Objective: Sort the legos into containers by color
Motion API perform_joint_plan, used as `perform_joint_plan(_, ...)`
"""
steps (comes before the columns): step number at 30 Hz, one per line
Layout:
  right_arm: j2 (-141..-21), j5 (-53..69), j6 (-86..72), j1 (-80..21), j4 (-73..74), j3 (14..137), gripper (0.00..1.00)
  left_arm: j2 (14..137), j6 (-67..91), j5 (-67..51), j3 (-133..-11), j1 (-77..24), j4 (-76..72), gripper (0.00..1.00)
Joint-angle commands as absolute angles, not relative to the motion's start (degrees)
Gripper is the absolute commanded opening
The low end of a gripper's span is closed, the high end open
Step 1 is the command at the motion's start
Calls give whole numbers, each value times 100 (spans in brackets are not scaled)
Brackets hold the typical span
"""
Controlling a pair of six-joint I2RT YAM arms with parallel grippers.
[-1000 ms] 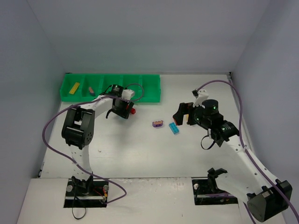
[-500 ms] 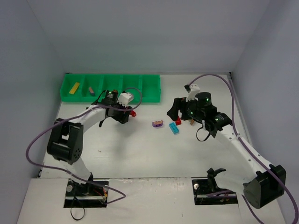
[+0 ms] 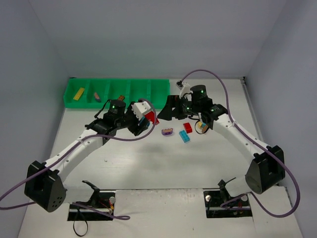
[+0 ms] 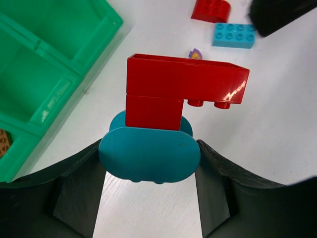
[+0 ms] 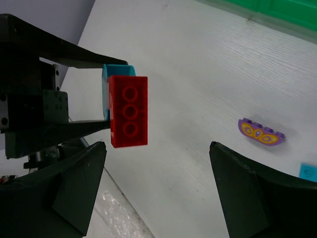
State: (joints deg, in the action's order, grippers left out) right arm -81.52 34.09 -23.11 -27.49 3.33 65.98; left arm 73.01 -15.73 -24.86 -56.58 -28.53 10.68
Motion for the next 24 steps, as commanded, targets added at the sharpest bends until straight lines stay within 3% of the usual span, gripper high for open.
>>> perform_joint_plan(1, -8218, 3972, -2619, -2900, -289, 7040, 82, 7032, -1696, -2575, -5801, -3058, 782, 34)
perform_joint_plan(18, -8429, 3779, -2839, -3234, -694, 6812, 79, 6935, -1608, -2180, -5950, -3595, 738, 34)
perform_joint_plan(24, -8429, 3744, -2856, -3234, -756, 6689, 63, 6856, -1582, -2048, -5915, -3691, 694, 34)
